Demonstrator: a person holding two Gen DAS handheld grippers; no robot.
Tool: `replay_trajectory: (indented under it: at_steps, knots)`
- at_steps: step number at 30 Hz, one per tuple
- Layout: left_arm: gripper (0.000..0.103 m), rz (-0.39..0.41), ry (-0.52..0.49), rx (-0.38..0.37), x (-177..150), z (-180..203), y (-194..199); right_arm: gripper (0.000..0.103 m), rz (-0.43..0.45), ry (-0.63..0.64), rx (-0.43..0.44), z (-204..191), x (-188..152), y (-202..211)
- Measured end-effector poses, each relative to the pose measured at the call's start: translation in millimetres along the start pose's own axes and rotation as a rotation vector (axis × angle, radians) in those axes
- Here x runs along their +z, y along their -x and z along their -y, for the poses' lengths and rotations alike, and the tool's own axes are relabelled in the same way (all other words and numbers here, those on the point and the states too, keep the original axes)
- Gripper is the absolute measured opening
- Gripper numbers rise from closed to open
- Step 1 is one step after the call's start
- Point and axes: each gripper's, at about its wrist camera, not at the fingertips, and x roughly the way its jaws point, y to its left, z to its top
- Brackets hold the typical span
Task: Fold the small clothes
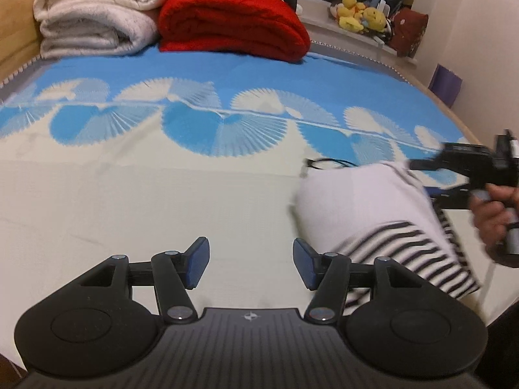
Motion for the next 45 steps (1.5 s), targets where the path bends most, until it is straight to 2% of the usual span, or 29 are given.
replay_trajectory:
  at_steps: [1, 3, 5, 7, 10, 11, 12, 15, 16, 19, 22, 23, 25, 27, 29, 31, 34, 36, 37, 38, 39, 42, 43, 44, 45]
  knots:
    - [0.068, -0.012, 0.025, -0.007, -0.6, 13.4, -4.1, 0.057, 0.0, 0.013, -0.006, 1.2, 5.4, -5.4]
    - [0.074, -0.038, 0.074, -0.018, 0.2, 41.2, -14.0, 0.044, 0.015, -0.002, -0.011, 8.8, 13.8, -8.8]
    - [0.08, -0.058, 0.145, -0.019, 2.4, 70.3, -26.6, 0.004, 0.006, -0.065, 0.056, 20.6, 19.8, -8.4]
    - [0.081, -0.06, 0.198, -0.009, 1.9, 96.5, -39.3, 0.003, 0.027, -0.1, 0.171, 25.3, 25.9, 5.5]
    - [0.083, -0.059, 0.156, 0.043, -9.4, 128.5, -54.2, 0.003, 0.119, -0.155, 0.434, 32.0, 35.4, 44.6]
    - [0.085, -0.054, 0.131, 0.049, -16.9, 133.4, -56.6, 0.003, 0.147, -0.136, 0.424, 35.2, 36.4, 51.7]
    - [0.085, -0.055, 0.102, 0.053, -25.0, 136.3, -58.8, 0.003, 0.16, -0.122, 0.349, 40.4, 36.9, 55.7]
    - [0.086, -0.114, -0.049, 0.029, -53.9, 136.1, -68.1, 0.003, 0.077, -0.238, 0.101, 77.4, 38.3, 42.4]
    - [0.086, -0.133, -0.097, 0.011, -62.8, 132.7, -70.4, 0.0, 0.067, -0.227, 0.019, 82.8, 38.0, 38.6]
    - [0.086, -0.158, -0.133, -0.03, -77.0, 114.0, -70.7, 0.0, 0.084, -0.147, -0.092, 79.6, 39.1, 34.8]
    - [0.086, -0.207, -0.06, -0.09, -75.2, 97.6, -70.6, 0.0, 0.149, -0.177, -0.131, 79.2, 38.8, 42.4]
    - [0.086, -0.201, -0.073, -0.09, -73.5, 98.4, -68.6, 0.003, 0.166, -0.169, -0.121, 74.9, 37.5, 47.2]
    - [0.085, -0.17, -0.136, -0.079, -74.4, 107.3, -61.1, 0.003, 0.172, -0.123, -0.035, 66.4, 34.5, 52.8]
    - [0.085, -0.159, -0.145, -0.091, -75.4, 110.1, -55.2, 0.009, 0.126, -0.064, 0.093, 50.1, 26.4, 61.3]
    - [0.085, -0.138, -0.093, -0.104, -72.1, 105.9, -47.5, 0.048, 0.058, -0.002, 0.145, 36.7, 15.5, 67.5]
    - [0.085, -0.11, -0.023, -0.109, -70.1, 97.5, -40.6, 0.058, -0.009, 0.093, 0.117, 22.6, -1.5, 72.6]
    - [0.085, -0.087, 0.048, -0.108, -63.9, 88.6, -34.9, 0.057, -0.122, 0.206, 0.04, 13.7, -29.0, 70.1]
    - [0.085, -0.082, 0.078, -0.109, -58.4, 85.5, -33.4, 0.056, -0.183, 0.257, 0.005, 10.4, -46.0, 63.0]
    - [0.085, -0.084, 0.096, -0.114, -55.2, 84.3, -33.1, 0.045, -0.21, 0.29, -0.004, 7.4, -55.8, 61.6]
    - [0.085, -0.085, 0.11, -0.122, -52.4, 83.1, -32.8, 0.01, -0.23, 0.319, 0.004, 4.4, -64.3, 63.0]
    - [0.085, -0.085, 0.129, -0.134, -50.5, 82.4, -31.5, 0.004, -0.231, 0.324, 0.024, 4.7, -68.2, 73.3]
    - [0.085, -0.081, 0.157, -0.164, -48.6, 83.2, -28.7, 0.0, -0.082, 0.206, 0.173, 14.3, -56.4, 120.1]
    - [0.085, -0.092, 0.156, -0.175, -51.5, 84.0, -29.1, 0.0, -0.046, 0.162, 0.196, 21.5, -53.0, 132.0]
    - [0.085, -0.117, 0.149, -0.183, -55.3, 84.3, -32.4, 0.0, -0.027, 0.141, 0.175, 29.1, -52.9, 139.0]
    - [0.085, -0.149, 0.138, -0.183, -59.7, 85.6, -38.7, 0.0, -0.034, 0.147, 0.105, 35.8, -55.4, 137.9]
